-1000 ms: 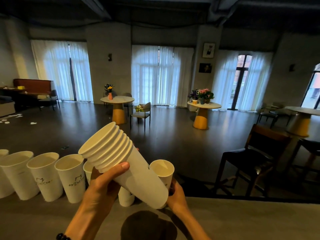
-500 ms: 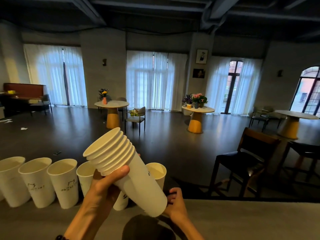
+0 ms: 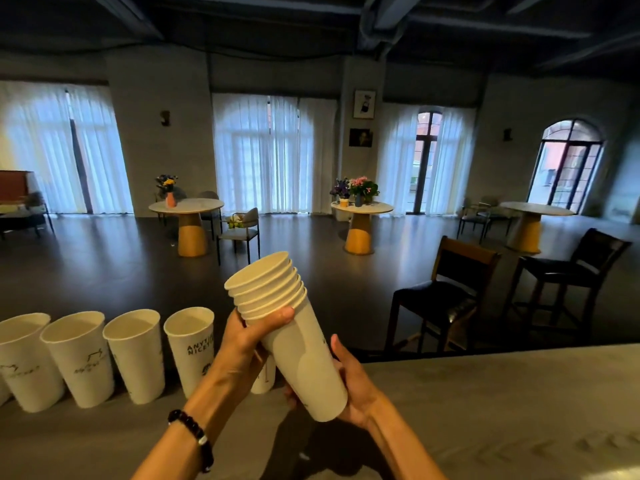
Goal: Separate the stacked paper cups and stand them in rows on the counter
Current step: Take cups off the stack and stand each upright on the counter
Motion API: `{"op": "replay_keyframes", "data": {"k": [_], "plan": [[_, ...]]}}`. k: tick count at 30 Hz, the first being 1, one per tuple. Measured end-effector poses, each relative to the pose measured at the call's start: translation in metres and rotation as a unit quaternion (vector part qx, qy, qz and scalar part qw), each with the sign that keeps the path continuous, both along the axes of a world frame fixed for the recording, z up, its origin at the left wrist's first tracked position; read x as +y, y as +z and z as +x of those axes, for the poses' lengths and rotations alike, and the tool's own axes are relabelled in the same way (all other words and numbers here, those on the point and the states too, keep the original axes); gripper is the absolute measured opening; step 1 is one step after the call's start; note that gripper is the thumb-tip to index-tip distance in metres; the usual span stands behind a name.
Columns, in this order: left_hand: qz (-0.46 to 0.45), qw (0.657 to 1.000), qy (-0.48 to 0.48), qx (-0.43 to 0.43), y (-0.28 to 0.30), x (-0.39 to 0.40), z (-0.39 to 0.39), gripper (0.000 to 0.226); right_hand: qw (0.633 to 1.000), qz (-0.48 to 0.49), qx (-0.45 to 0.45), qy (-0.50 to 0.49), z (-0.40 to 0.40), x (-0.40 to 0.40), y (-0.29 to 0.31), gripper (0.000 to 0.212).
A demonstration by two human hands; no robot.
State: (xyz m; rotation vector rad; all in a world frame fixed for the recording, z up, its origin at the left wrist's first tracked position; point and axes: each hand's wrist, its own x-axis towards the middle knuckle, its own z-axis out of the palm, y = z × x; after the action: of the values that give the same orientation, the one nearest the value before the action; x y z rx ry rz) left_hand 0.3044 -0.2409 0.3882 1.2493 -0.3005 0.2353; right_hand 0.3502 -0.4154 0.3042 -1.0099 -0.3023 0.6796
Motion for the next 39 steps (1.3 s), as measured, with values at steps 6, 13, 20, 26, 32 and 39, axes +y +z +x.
{"op": "replay_keyframes", "data": {"k": [6,13,20,26,32,39], "plan": [[0.049,0.998,0.029,-0.019,0.001,-0.005,-0.003,0.095,0.991,-0.068,-0.112,0.013,-0.009,-0.015,-0.007,0.085],[0.108,0.987,0.068,-0.098,0.021,0.003,-0.012,0.087,0.962,-0.191,-0.184,-0.070,-0.010,-0.024,-0.011,0.065],[-0.049,0.987,0.109,-0.105,0.063,0.028,-0.007,0.094,0.929,-0.269,-0.131,-0.220,0.014,-0.017,-0.050,0.088],[-0.066,0.983,0.148,-0.088,0.049,0.060,-0.001,0.094,0.906,-0.298,-0.110,-0.281,0.047,0.007,-0.065,0.090],[-0.088,0.982,0.157,-0.054,0.024,0.092,0.007,0.061,0.899,-0.309,-0.127,-0.283,0.068,0.021,-0.080,0.088],[-0.086,0.986,0.138,-0.044,0.007,0.095,0.019,0.055,0.906,-0.286,-0.133,-0.283,0.081,0.021,-0.091,0.081]]}}
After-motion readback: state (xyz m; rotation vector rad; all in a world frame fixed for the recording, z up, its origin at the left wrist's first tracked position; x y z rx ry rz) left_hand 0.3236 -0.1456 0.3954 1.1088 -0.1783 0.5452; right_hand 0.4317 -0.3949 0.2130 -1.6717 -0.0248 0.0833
